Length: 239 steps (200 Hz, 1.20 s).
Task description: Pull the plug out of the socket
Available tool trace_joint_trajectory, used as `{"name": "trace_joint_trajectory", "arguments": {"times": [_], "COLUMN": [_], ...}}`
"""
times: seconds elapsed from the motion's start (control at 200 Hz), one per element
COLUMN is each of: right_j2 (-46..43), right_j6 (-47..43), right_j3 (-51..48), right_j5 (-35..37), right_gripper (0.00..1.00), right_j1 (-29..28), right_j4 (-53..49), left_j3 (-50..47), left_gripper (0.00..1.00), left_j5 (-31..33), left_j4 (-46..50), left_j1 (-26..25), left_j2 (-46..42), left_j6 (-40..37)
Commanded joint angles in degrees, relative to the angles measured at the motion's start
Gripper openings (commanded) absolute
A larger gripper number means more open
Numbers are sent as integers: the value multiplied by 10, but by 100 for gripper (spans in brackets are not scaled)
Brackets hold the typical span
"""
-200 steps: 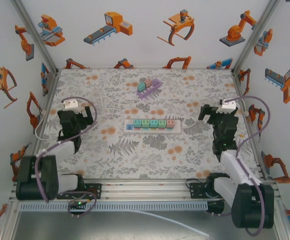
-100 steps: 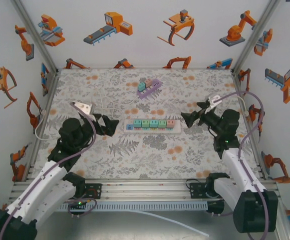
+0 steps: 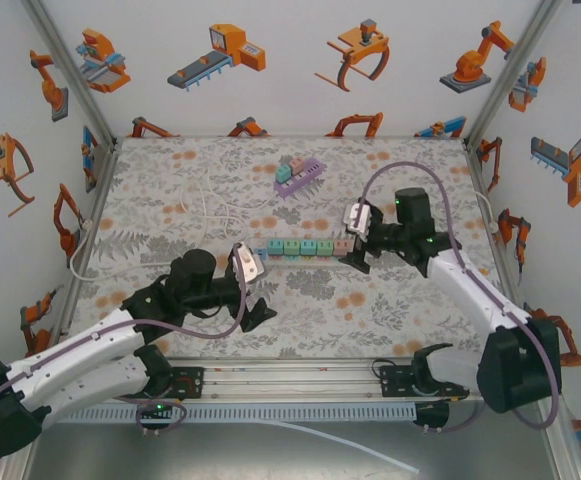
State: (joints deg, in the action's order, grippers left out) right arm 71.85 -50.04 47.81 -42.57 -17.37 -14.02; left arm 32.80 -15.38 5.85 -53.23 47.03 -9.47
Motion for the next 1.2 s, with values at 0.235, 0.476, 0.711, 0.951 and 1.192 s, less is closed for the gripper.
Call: {"name": "trace_joint_trajectory", "arguments": {"times": [0.235, 0.476, 0.711, 0.951, 1.192], "right_j2": [160, 215, 222, 228, 240], "right_j6": [-142, -162, -176, -188, -191], "right_j3": [98, 119, 114, 113, 125], "right_j5": [37, 35, 40, 34, 22], "right_gripper": [68, 48, 39, 31, 23], "right_j1": [-18, -21, -21, -21, -26], "right_j4": [-83, -93, -101, -113, -124], "left_j3": [-21, 56, 112, 157, 181], "left_gripper": [97, 97, 96, 87, 82], "left_j5": [106, 209, 239, 221, 195], "left_j4": [-94, -49, -11, -2, -33], "left_j1": [104, 175, 225, 225, 221], "left_j2": [35, 161, 267, 355, 436], "left_j6": [58, 234, 329, 323, 339]}}
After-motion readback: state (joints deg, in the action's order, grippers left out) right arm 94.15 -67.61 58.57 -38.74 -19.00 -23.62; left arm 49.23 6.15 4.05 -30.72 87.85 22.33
